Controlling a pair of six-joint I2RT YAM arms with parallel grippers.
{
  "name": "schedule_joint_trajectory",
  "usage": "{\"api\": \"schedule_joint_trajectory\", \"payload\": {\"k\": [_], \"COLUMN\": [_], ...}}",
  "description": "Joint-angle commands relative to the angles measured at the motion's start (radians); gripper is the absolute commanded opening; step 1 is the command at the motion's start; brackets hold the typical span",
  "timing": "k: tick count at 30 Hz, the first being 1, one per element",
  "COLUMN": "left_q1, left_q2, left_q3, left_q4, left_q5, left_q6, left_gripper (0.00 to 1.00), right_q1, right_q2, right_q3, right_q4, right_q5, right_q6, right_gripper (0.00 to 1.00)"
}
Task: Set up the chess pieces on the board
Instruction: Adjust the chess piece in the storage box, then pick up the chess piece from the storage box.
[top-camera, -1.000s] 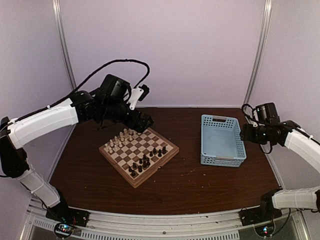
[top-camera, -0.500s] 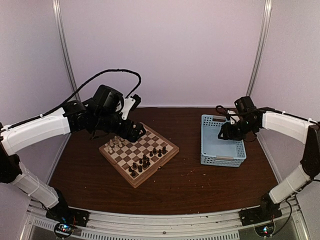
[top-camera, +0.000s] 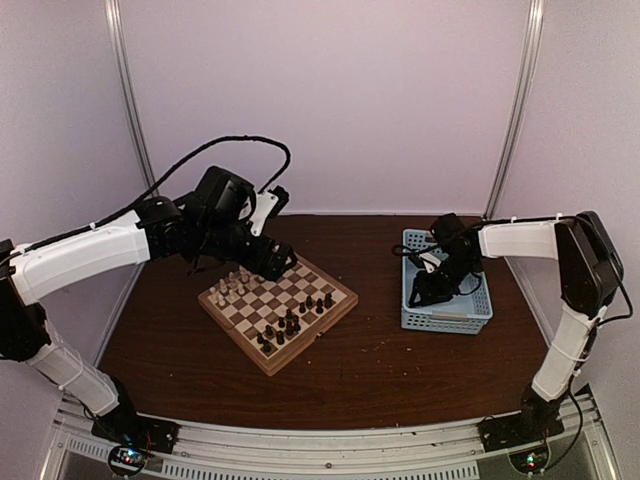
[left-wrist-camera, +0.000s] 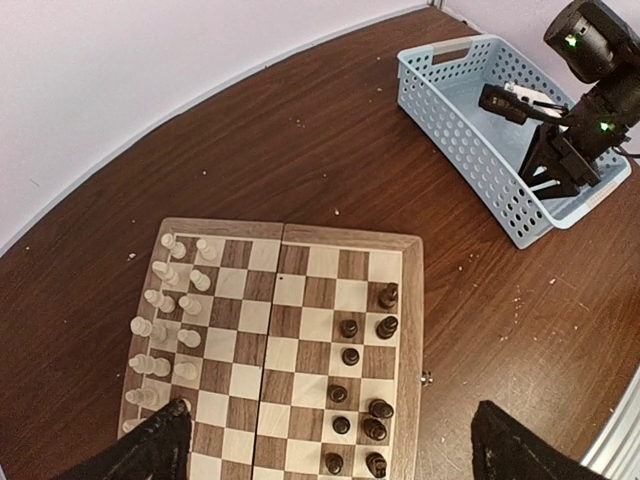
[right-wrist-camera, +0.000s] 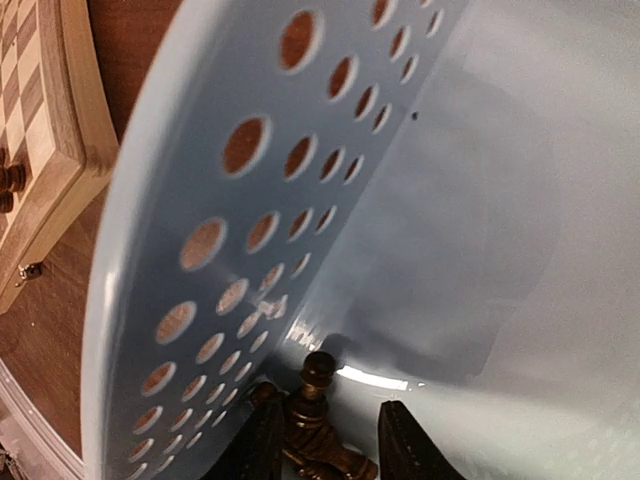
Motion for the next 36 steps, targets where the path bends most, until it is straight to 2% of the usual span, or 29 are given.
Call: {"api": "schedule_joint_trajectory", "payload": {"k": [1,6,11,15,20,23,32,36], "left_q1": [-0.003,-0.003,-0.003,-0.003,-0.003,-0.003,-0.003,-0.003], "left_q2": [-0.007,-0.035,-0.047,-0.072,-0.113,-0.139,-0.182,-0.176], "left_q3": [-0.001,-0.026,-0.035,-0.054,-0.094,-0.117,-0.143,-0.135], "left_q4": [0.041,0.044,0.027,0.015,0.006,0.008,0.029,0.014], "left_q5": [-0.007,-0.040,-0.034,-0.033,-0.047,-0.049,-0.042,-0.037], "left_q6": [0.004,0.005,-0.004,-0.019,-0.030,-0.047,-0.055,-0.038], "left_gripper": [0.98,0.98,0.98,0.98,0.98,0.98,0.98,0.98], "right_q1": [0.034,0.042,0.066,0.074,0.074,0.073,0.073,0.073], "right_q2": [0.006,0.049,0.084,0.006,-0.090,-0.141,-0.252,-0.246], "right_q3": [0.014,0.028,0.041,-0.007,-0.034,-0.036,-0.057,-0.057], "right_q4": [-0.029,-0.058,-0.079,-0.021,0.015,0.030,0.066,0.039], "right_q5": [0.023,0.028,0.122,0.198,0.301,0.355,0.313,0.327], "right_q6": [-0.039,-0.070,-0.057,-0.010,0.022,0.043,0.061,0.054], "right_gripper": [0.36,0.35,0.23,0.11,0.06,0.07,0.11,0.24]}}
